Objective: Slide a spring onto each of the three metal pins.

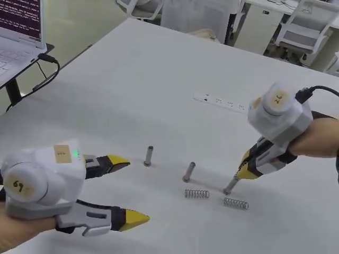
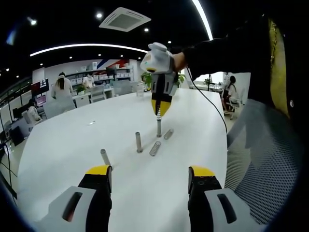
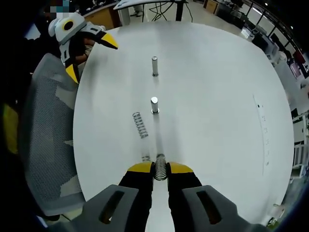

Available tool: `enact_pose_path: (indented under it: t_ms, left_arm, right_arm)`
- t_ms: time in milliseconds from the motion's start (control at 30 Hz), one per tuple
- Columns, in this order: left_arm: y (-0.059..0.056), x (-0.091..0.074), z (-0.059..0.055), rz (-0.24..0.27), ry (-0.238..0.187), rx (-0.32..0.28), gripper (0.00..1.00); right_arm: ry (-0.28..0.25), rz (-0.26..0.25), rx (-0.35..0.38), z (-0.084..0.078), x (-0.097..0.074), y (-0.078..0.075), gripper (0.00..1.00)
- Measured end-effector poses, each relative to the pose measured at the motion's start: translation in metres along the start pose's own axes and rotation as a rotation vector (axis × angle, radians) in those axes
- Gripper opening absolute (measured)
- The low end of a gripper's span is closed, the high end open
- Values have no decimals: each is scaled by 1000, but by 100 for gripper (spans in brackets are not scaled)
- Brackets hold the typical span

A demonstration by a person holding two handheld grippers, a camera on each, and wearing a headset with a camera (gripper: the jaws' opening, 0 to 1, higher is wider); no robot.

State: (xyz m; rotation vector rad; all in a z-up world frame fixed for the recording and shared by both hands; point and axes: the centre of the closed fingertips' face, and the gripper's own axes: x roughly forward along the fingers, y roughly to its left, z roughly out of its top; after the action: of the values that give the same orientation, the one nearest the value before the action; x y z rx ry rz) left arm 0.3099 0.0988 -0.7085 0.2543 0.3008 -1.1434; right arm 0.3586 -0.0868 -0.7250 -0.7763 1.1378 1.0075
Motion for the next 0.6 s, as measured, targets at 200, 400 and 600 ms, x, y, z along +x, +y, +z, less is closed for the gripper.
enact_pose_path:
  t_ms: [200, 400, 600]
  left_arm:
    - [0, 0, 0, -1, -2, -3, 59]
    - [0, 0, 0, -1, -3, -4, 59]
    - [1, 0, -1, 0, 0, -4, 59]
  right_arm:
    - [3, 3, 2, -1, 5, 0, 8]
    - [3, 6, 8, -2, 12, 0, 8]
    - [4, 7, 14, -4, 20, 0, 8]
